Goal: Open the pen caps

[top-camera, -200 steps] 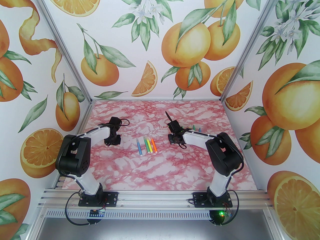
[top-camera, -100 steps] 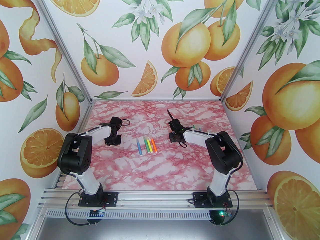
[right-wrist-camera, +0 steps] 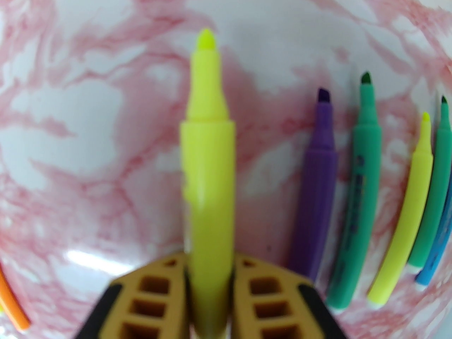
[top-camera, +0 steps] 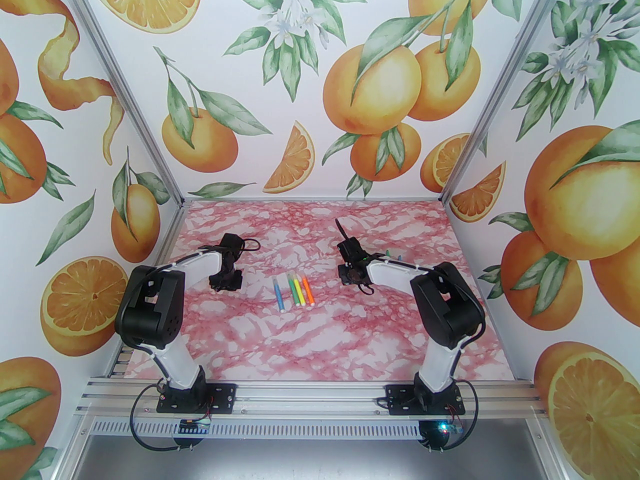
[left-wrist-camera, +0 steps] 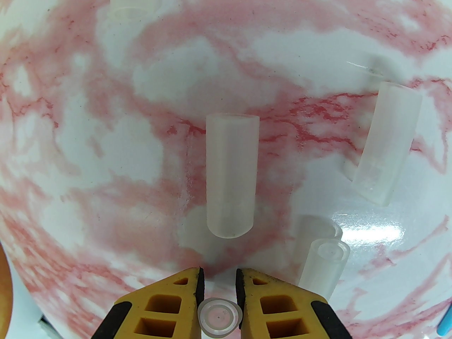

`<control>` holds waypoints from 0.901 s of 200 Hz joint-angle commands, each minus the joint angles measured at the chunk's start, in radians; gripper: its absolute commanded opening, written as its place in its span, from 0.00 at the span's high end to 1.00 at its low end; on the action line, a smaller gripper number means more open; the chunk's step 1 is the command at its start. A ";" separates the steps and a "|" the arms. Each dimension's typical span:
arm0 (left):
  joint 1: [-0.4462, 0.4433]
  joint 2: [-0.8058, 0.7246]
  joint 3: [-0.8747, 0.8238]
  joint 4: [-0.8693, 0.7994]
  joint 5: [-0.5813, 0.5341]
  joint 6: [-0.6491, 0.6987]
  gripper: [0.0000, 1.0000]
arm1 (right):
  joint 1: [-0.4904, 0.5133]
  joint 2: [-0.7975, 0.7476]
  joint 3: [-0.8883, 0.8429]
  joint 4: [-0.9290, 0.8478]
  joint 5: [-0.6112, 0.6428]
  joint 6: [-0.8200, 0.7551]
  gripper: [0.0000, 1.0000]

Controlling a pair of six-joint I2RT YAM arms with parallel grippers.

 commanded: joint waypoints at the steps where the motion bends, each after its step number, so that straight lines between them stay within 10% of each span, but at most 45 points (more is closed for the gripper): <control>1: 0.008 0.033 0.008 0.003 -0.002 0.008 0.76 | -0.014 0.018 0.007 -0.064 0.014 0.011 0.78; 95: 0.008 0.010 0.007 0.004 0.002 0.004 0.69 | -0.013 -0.001 0.002 -0.077 0.018 0.009 0.69; 180: 0.008 -0.160 -0.045 0.090 0.070 0.010 0.43 | -0.008 -0.180 -0.087 0.029 -0.152 -0.070 0.50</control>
